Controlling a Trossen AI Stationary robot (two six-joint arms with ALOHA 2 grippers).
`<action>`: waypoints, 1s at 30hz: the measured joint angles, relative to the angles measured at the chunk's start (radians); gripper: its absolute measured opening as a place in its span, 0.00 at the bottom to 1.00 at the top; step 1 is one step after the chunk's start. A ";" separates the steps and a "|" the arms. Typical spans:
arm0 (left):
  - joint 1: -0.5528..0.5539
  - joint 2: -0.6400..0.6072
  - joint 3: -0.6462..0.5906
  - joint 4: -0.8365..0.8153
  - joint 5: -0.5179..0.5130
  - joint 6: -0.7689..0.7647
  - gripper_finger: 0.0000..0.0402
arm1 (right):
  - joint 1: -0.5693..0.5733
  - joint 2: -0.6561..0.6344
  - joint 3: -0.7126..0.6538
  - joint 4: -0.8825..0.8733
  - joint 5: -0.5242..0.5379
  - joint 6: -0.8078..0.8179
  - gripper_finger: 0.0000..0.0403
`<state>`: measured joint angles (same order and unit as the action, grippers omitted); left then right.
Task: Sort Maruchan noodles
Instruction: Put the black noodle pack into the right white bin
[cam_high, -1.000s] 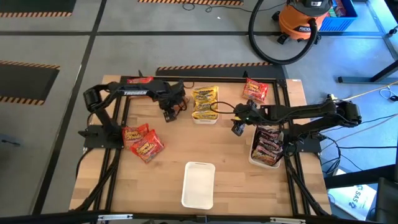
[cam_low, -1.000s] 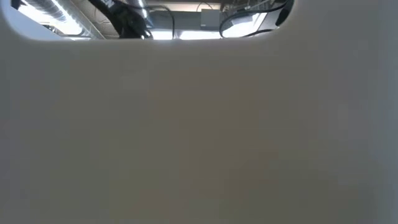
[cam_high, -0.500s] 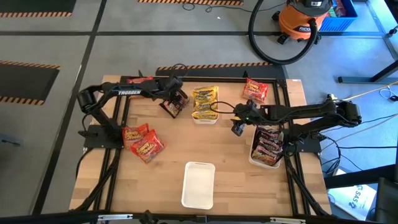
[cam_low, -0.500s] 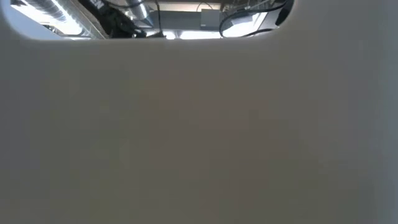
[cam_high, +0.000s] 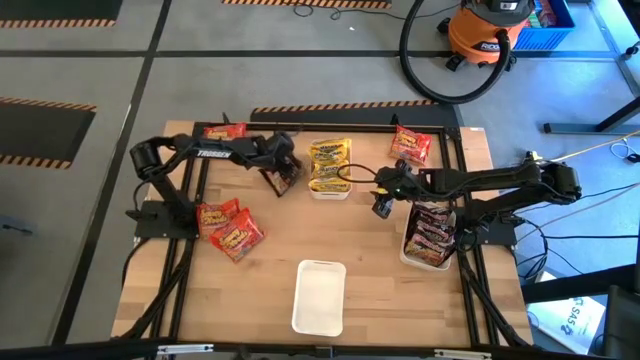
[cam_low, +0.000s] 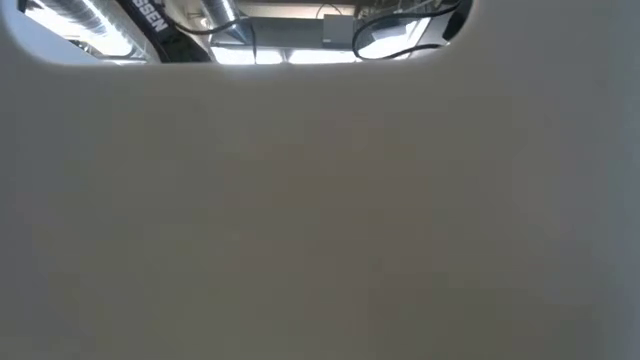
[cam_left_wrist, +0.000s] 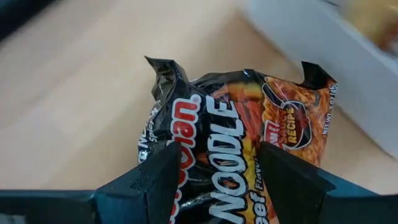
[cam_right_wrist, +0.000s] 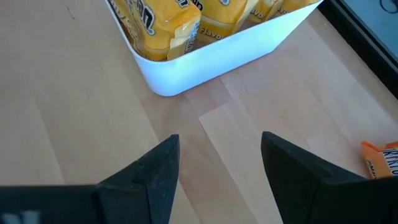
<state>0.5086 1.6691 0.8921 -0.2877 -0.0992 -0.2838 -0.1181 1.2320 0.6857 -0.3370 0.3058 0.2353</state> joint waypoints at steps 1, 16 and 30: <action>-0.014 0.000 0.001 -0.010 0.012 0.008 0.53 | 0.000 0.000 0.000 -0.001 0.000 0.000 0.51; -0.288 -0.003 0.003 -0.110 0.011 0.030 0.53 | 0.000 0.000 0.000 0.006 -0.034 0.120 0.51; -0.564 0.001 -0.001 -0.015 0.076 0.328 0.53 | 0.057 0.024 0.000 0.045 -0.169 0.317 0.51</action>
<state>-0.0551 1.6699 0.8906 -0.3024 -0.0227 0.0438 -0.0613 1.2558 0.6857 -0.2920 0.1369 0.5526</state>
